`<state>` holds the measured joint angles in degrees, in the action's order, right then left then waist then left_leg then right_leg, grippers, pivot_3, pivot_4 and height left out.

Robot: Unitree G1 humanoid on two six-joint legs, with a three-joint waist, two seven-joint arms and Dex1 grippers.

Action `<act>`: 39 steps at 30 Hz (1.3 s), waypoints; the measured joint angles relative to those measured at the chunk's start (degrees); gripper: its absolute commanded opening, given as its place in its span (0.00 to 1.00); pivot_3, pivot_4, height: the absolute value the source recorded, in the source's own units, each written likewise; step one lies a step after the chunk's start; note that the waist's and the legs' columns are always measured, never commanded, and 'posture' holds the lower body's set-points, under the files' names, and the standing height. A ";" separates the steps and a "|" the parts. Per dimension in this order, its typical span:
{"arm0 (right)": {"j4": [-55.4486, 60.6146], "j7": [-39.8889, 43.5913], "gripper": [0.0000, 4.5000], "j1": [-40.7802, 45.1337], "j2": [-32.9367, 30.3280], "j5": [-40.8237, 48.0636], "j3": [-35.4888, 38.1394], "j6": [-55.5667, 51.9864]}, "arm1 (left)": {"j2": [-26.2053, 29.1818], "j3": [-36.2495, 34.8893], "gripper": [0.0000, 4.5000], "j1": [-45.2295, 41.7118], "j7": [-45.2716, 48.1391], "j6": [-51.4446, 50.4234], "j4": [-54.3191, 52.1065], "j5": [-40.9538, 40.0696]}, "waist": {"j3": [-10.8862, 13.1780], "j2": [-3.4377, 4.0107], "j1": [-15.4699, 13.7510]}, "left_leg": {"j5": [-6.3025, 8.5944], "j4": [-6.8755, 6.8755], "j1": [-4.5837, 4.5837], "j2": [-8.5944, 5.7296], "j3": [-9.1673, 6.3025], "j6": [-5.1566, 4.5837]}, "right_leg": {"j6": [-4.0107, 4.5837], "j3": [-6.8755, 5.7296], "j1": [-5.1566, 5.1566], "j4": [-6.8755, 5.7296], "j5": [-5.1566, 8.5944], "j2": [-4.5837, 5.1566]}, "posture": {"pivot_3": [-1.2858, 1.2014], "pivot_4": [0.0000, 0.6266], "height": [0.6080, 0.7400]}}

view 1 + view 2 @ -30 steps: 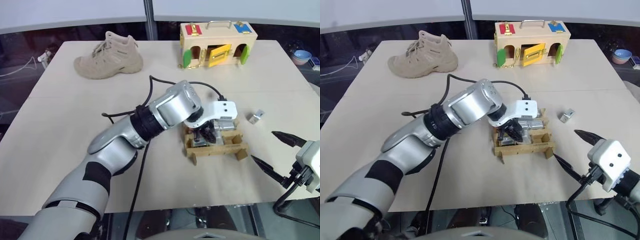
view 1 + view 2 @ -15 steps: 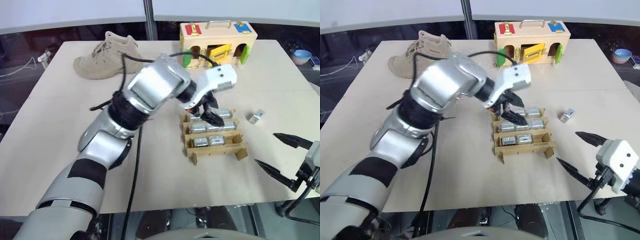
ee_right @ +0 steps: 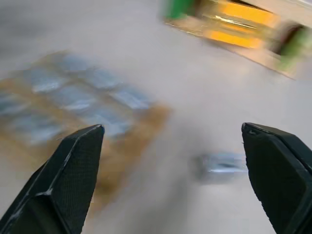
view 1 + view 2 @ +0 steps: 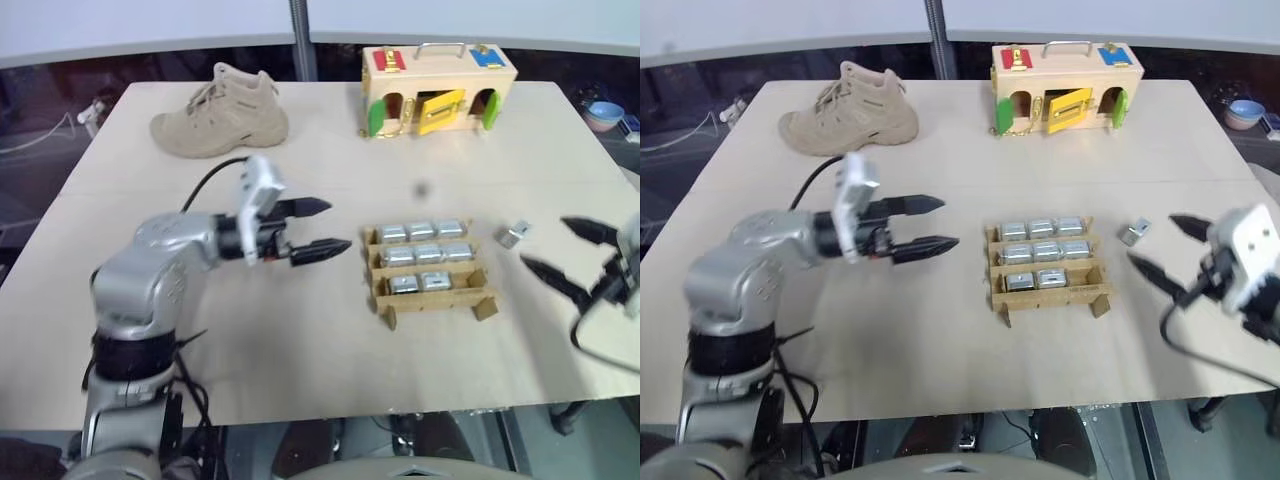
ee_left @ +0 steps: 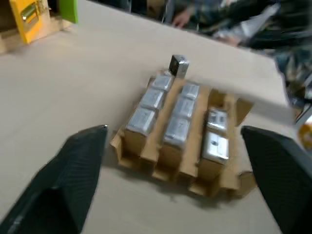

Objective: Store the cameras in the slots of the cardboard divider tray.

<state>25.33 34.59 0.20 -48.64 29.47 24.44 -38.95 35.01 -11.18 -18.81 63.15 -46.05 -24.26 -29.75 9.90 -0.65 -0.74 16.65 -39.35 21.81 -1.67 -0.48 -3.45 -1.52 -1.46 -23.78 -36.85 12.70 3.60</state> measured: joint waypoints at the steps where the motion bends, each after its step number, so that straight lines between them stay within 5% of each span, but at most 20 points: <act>1: -2.52 -2.21 1.00 2.62 -1.08 -2.28 -2.83 -2.42 | 0.34 -0.48 0.98 2.91 0.64 1.62 -0.68 -0.73 | 0.00 0.00 -0.03 | 0.00 0.01 0.01 0.00 0.01 0.00 | 0.00 0.00 -0.03 0.00 0.00 -0.01 | 0.52 0.24 1.00; 5: -12.46 -6.44 1.00 13.64 -0.82 -5.28 -10.22 -12.09 | 1.08 -2.79 0.98 8.58 0.80 5.36 -3.35 -3.19 | 0.00 0.00 -0.65 | -0.01 0.00 0.11 -0.01 -0.11 0.01 | 0.02 -0.13 -0.08 0.00 0.00 -0.01 | 0.52 0.24 1.00; 13: -18.71 -19.47 1.00 29.59 6.26 -7.49 -9.64 -34.13 | 1.88 -4.03 0.98 13.14 -3.65 7.88 -6.35 -4.50 | -0.01 0.03 -0.12 | 0.01 0.09 0.21 -0.06 -0.11 -0.02 | -0.01 -0.11 -0.20 0.00 -0.02 0.02 | 0.52 0.24 1.00; 14: -17.44 -23.12 1.00 36.58 15.58 -7.53 -0.23 -45.28 | 2.46 -4.79 0.98 15.42 -5.02 8.15 -7.10 -5.27 | -0.01 0.03 -0.21 | 0.02 0.12 0.25 -0.06 -0.13 -0.04 | -0.01 -0.16 -0.23 0.01 -0.03 0.03 | 0.52 0.24 1.00; 22: -10.05 -44.99 1.00 45.50 42.66 -18.65 13.59 -53.20 | 3.06 -4.50 0.98 16.74 -8.34 8.18 -8.93 -7.62 | -0.21 0.34 0.03 | 0.00 0.16 0.43 -0.14 -0.05 0.00 | 0.05 -0.04 -0.62 -0.25 -0.08 0.03 | 0.52 0.24 1.00; 28: -10.22 -51.16 1.00 49.00 45.46 -24.55 15.07 -53.19 | 3.84 -3.83 0.98 16.61 -9.33 8.33 -8.90 -8.61 | -0.26 0.43 0.40 | -0.07 0.12 0.77 -0.28 -0.02 0.09 | 0.05 -0.01 -1.08 -0.51 -0.07 -0.01 | 0.52 0.24 1.00; 39: -14.50 -49.55 1.00 50.40 44.26 -26.52 15.33 -53.19 | 7.73 -5.14 0.98 16.97 -3.21 12.71 -7.67 -11.92 | -0.26 0.43 1.79 | -0.11 0.13 0.61 -0.22 0.18 0.13 | 0.06 0.25 -1.11 -0.78 -0.06 -0.27 | 0.52 0.24 1.00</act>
<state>10.83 -14.96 50.60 -4.38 2.94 39.78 -92.14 42.73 -16.32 -1.84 59.94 -33.33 -31.93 -41.67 9.64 -0.21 1.05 16.54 -39.22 22.42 -1.89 -0.30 -3.32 -1.46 -1.21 -24.89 -37.62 12.64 3.33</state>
